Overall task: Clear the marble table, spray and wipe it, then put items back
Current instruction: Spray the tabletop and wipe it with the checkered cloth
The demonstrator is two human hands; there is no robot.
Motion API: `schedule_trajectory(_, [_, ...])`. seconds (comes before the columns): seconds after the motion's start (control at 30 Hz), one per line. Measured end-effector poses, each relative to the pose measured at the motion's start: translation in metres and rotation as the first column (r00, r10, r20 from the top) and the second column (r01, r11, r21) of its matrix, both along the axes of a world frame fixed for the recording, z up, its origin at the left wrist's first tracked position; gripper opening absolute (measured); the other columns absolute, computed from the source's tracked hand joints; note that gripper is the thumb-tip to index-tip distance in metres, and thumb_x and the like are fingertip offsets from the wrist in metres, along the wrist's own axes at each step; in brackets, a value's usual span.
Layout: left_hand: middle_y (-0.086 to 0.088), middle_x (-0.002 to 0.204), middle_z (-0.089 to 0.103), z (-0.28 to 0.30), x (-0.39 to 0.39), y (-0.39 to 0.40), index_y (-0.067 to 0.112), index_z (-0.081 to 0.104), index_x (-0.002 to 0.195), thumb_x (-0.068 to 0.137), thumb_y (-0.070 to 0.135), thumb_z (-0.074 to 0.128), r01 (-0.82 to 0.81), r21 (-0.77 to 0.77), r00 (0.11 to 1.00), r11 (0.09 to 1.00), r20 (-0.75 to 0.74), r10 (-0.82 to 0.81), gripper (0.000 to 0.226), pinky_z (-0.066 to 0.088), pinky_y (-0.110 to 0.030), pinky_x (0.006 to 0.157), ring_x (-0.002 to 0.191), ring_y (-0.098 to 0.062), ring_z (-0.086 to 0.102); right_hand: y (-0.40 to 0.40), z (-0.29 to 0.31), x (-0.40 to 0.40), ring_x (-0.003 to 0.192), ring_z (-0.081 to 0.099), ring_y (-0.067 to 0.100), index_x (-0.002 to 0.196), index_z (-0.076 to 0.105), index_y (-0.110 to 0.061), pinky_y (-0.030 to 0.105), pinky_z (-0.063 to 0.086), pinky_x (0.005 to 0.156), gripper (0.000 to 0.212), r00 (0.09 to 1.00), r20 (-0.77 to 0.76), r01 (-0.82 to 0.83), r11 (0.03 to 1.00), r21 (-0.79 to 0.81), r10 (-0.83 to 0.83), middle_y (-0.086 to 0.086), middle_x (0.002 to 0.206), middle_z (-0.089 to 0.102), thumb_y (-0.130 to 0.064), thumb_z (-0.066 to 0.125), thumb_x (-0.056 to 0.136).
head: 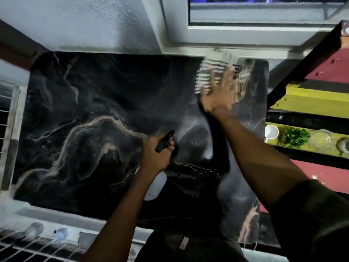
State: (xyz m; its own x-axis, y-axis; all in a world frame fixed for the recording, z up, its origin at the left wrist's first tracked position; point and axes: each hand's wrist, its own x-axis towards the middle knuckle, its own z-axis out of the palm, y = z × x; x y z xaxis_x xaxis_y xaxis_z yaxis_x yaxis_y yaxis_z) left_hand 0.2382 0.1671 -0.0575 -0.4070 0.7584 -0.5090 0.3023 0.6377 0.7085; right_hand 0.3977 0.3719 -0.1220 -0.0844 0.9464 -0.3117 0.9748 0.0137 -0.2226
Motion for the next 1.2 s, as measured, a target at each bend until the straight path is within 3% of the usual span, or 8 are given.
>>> schedule_trajectory(0.17, [-0.012,0.070,0.072,0.001,-0.012,0.002,0.016,0.073,0.070,0.075,0.012,0.061,-0.012,-0.046,0.998,0.999,-0.054,0.010,0.013,0.060,-0.052,0.055,0.064,-0.029,0.069,-0.094,-0.005,-0.103,0.159,-0.007,0.032,0.163,0.015,-0.034,0.055,-0.001,0.127,0.067,0.864,-0.067,-0.502,0.865,-0.015,0.500,0.016,0.171,-0.006,-0.053,0.036,0.103])
schedule_trajectory(0.27, [-0.002,0.063,0.070,0.004,-0.015,-0.011,0.018,0.070,0.067,0.076,0.009,0.059,0.043,-0.079,0.997,0.996,-0.060,-0.048,0.017,0.055,-0.039,0.046,0.052,-0.013,0.063,-0.140,-0.017,-0.090,0.159,-0.006,0.029,0.164,0.011,-0.035,0.056,-0.001,0.127,0.072,0.745,-0.072,-0.664,0.748,0.015,0.663,0.013,0.172,-0.005,-0.054,0.038,0.099])
schedule_trajectory(0.4, [-0.013,0.067,0.069,0.004,-0.027,-0.034,0.003,0.070,0.072,0.084,-0.004,0.060,0.036,-0.046,0.997,0.998,-0.059,-0.039,0.017,0.059,-0.051,0.054,0.059,-0.023,0.065,-0.168,-0.022,-0.013,0.159,0.011,0.023,0.159,0.030,-0.039,0.053,0.009,0.128,0.063,0.802,-0.184,-0.552,0.823,0.135,0.569,0.004,0.172,0.014,-0.054,0.044,0.099])
schedule_trajectory(0.6, [-0.016,0.068,0.070,-0.003,-0.033,-0.032,0.007,0.071,0.072,0.074,0.019,0.060,0.003,-0.040,1.000,0.999,-0.030,-0.004,0.017,0.059,-0.055,0.054,0.063,-0.032,0.068,-0.126,-0.016,0.118,0.159,0.010,0.027,0.162,0.010,-0.045,0.056,0.012,0.126,0.069,0.984,-0.019,-0.177,0.983,0.051,0.178,0.004,0.173,0.004,-0.064,0.027,0.098])
schedule_trajectory(0.77, [-0.007,0.074,0.075,0.001,-0.035,-0.018,0.019,0.073,0.072,0.072,0.021,0.061,0.002,-0.040,1.000,0.999,-0.030,-0.003,0.013,0.062,-0.052,0.059,0.071,-0.025,0.073,-0.011,-0.007,0.058,0.159,-0.005,0.034,0.164,0.009,-0.034,0.059,0.004,0.126,0.074,0.982,-0.012,0.187,0.982,0.010,-0.186,0.017,0.171,-0.005,-0.062,0.022,0.096])
schedule_trajectory(0.83, [-0.007,0.073,0.074,0.007,-0.034,-0.016,0.021,0.073,0.070,0.073,0.018,0.061,-0.011,-0.013,0.999,1.000,-0.032,0.010,0.013,0.061,-0.050,0.051,0.067,-0.022,0.073,0.011,-0.004,0.007,0.158,-0.011,0.035,0.164,0.005,-0.033,0.058,0.000,0.126,0.074,0.988,-0.017,0.154,0.988,-0.033,-0.154,0.019,0.170,-0.010,-0.061,0.024,0.098])
schedule_trajectory(1.0, [-0.019,0.073,0.071,0.015,-0.037,-0.020,0.010,0.073,0.077,0.080,0.008,0.064,0.007,0.010,0.998,1.000,-0.060,-0.006,0.010,0.057,-0.052,0.045,0.063,-0.034,0.069,-0.068,-0.001,-0.086,0.159,-0.010,0.031,0.163,0.012,-0.037,0.056,0.002,0.127,0.068,0.941,-0.073,-0.330,0.944,0.007,0.330,0.014,0.171,-0.009,-0.054,0.033,0.100])
schedule_trajectory(1.2, [-0.021,0.070,0.069,0.012,-0.044,-0.030,0.003,0.073,0.078,0.078,0.021,0.060,0.063,0.015,0.995,0.998,-0.076,-0.062,0.022,0.059,-0.056,0.057,0.066,-0.039,0.066,-0.242,-0.024,-0.014,0.160,0.002,0.024,0.162,0.021,-0.036,0.054,0.014,0.126,0.062,0.860,-0.160,-0.482,0.874,0.056,0.485,0.005,0.173,0.002,-0.049,0.038,0.103])
